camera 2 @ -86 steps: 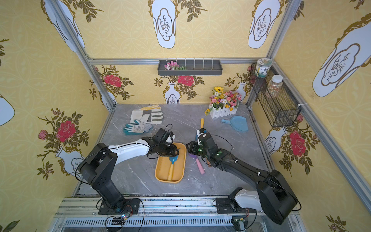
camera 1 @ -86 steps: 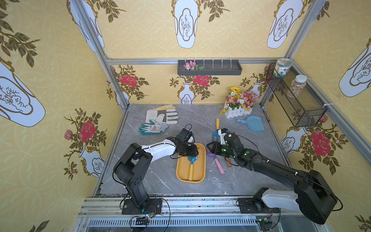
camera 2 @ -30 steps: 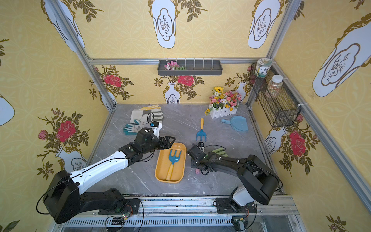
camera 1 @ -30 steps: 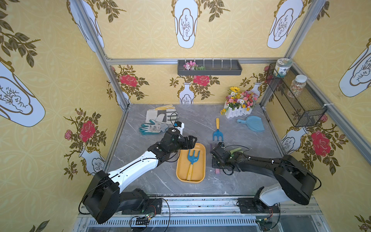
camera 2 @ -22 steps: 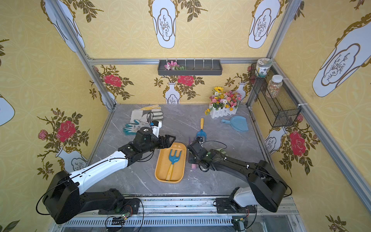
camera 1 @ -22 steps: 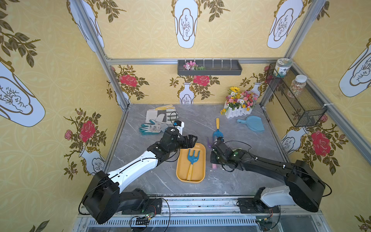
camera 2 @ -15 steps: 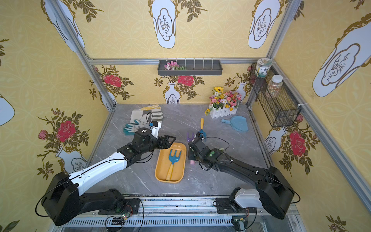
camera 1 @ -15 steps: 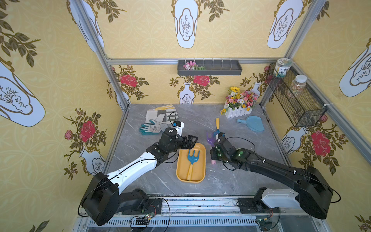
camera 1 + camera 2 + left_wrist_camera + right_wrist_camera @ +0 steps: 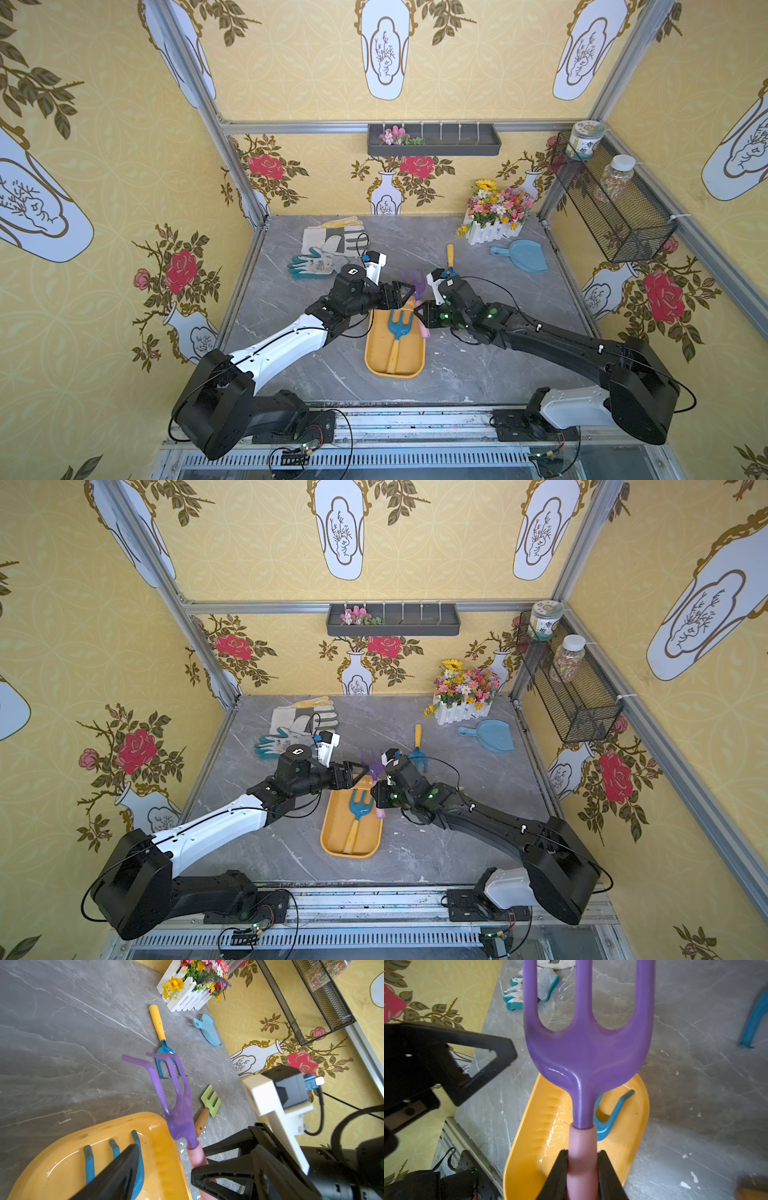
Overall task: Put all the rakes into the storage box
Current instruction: Place the rake in the storage box.
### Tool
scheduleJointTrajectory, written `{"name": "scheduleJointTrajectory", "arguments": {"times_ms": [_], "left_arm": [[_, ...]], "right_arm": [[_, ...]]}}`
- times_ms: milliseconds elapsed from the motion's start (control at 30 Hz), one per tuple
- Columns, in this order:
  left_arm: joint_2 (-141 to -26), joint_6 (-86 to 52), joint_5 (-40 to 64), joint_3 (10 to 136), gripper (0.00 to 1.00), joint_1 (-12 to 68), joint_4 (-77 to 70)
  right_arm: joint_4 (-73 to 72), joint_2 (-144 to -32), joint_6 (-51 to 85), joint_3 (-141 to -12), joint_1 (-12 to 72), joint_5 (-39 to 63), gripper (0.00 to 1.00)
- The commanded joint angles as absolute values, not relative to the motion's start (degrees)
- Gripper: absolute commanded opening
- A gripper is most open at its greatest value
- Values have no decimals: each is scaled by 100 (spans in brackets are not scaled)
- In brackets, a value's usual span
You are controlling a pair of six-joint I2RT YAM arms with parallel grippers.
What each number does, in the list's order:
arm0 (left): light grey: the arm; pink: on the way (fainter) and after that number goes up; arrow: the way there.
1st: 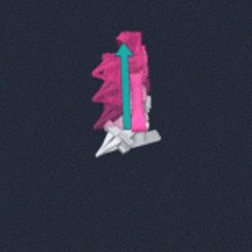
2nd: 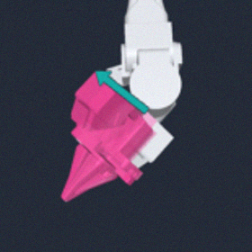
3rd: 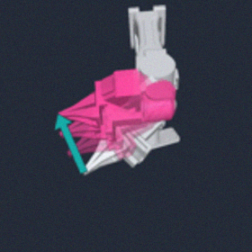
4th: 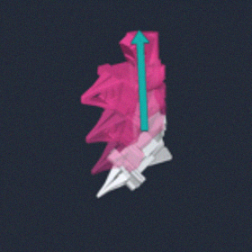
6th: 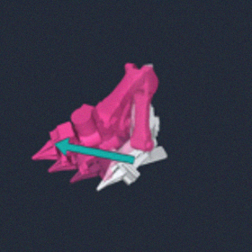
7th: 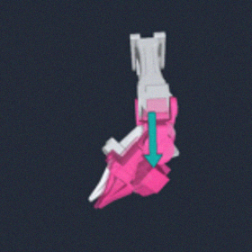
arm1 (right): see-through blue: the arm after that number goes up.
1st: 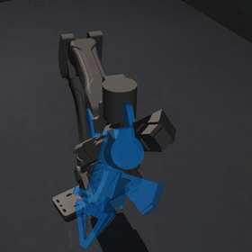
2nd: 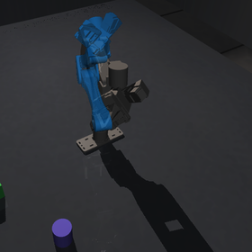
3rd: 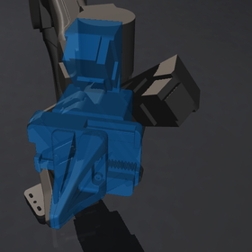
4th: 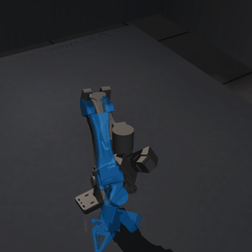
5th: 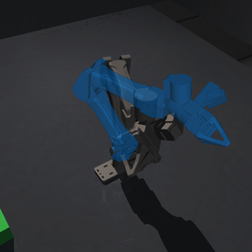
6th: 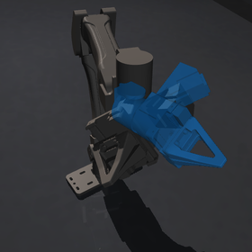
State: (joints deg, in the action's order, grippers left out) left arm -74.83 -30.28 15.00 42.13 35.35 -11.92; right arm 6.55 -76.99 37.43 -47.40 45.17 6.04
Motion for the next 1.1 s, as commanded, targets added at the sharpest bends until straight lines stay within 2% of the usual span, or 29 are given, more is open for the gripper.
{"name": "scheduleJointTrajectory", "arguments": {"times_ms": [0,167,267,333,500,567,700,833,867,933,1000,1067], "left_arm": [[-7630,-3039,1624,4270,88,3533,-1293],[-7715,-3024,1576,4280,84,3533,-1336],[-7725,-3033,1543,4258,75,3503,-1388],[-7708,-3075,1534,4223,64,3474,-1438],[-7705,-3155,1598,4086,49,3419,-1629],[-7772,-3154,1707,4090,35,3412,-1681],[-7965,-3155,1912,4140,1,3410,-1689],[-8085,-3074,2020,4182,0,3412,-1627],[-8086,-3022,2028,4192,0,3402,-1554],[-8062,-2968,2070,4188,0,3369,-1386],[-7981,-2921,2210,4145,0,3319,-1297],[-7896,-2847,2405,4090,0,3294,-1230]], "right_arm": [[187,-7723,3640,-4872,4582,839,12],[152,-7686,3630,-4889,4666,946,12],[166,-7673,3638,-4837,4728,976,12],[181,-7649,3650,-4780,4753,976,12],[125,-7577,3703,-4674,4781,940,12],[138,-7567,3704,-4674,4788,916,12],[133,-7555,3740,-4639,4795,853,12],[79,-7601,3755,-4628,4807,852,13],[88,-7624,3760,-4639,4808,835,18],[129,-7646,3825,-4652,4811,713,38],[140,-7637,3858,-4639,4815,535,52],[175,-7606,3883,-4622,4816,320,54]]}}
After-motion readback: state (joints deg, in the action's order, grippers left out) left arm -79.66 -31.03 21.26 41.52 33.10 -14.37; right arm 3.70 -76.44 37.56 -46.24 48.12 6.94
